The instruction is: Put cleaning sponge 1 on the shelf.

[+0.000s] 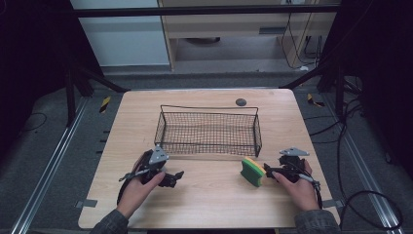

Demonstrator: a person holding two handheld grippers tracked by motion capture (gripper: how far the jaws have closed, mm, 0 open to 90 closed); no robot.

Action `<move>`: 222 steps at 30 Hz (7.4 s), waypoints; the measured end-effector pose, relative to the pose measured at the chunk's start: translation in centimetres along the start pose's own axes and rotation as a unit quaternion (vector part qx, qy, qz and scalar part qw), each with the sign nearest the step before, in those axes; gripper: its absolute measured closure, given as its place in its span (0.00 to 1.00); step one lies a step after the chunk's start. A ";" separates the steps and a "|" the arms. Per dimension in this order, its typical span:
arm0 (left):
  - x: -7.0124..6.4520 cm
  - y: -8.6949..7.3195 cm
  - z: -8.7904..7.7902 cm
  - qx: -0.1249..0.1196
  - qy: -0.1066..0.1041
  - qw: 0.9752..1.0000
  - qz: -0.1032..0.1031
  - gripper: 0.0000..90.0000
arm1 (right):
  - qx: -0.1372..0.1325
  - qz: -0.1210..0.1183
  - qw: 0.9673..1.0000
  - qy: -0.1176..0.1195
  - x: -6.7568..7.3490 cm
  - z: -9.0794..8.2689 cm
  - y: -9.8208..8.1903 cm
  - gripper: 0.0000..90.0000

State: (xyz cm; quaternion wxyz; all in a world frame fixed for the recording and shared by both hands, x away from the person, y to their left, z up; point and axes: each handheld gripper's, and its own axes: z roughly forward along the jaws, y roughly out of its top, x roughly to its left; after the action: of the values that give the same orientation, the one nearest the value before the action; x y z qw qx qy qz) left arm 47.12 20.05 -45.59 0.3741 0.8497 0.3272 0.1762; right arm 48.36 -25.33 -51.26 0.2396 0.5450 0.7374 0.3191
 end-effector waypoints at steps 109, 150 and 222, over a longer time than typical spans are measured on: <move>4.5 12.5 -5.9 0.211 0.043 0.940 0.266 0.78 | 0.002 -0.004 1.000 0.003 0.3 0.1 0.0 0.03; 4.7 18.0 0.7 0.156 0.046 0.912 0.376 0.78 | 0.006 -0.007 1.000 0.004 0.5 0.3 0.2 0.01; 7.4 12.9 6.3 0.244 0.008 0.900 0.360 0.78 | 0.006 -0.004 1.000 0.005 0.5 0.3 0.3 0.01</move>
State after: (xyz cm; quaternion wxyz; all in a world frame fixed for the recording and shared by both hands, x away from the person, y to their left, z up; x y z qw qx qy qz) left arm 61.38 15.40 -39.61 0.0631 0.9728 0.0343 0.2201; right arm 48.60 -24.71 -51.29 0.2342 0.5419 0.7426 0.3162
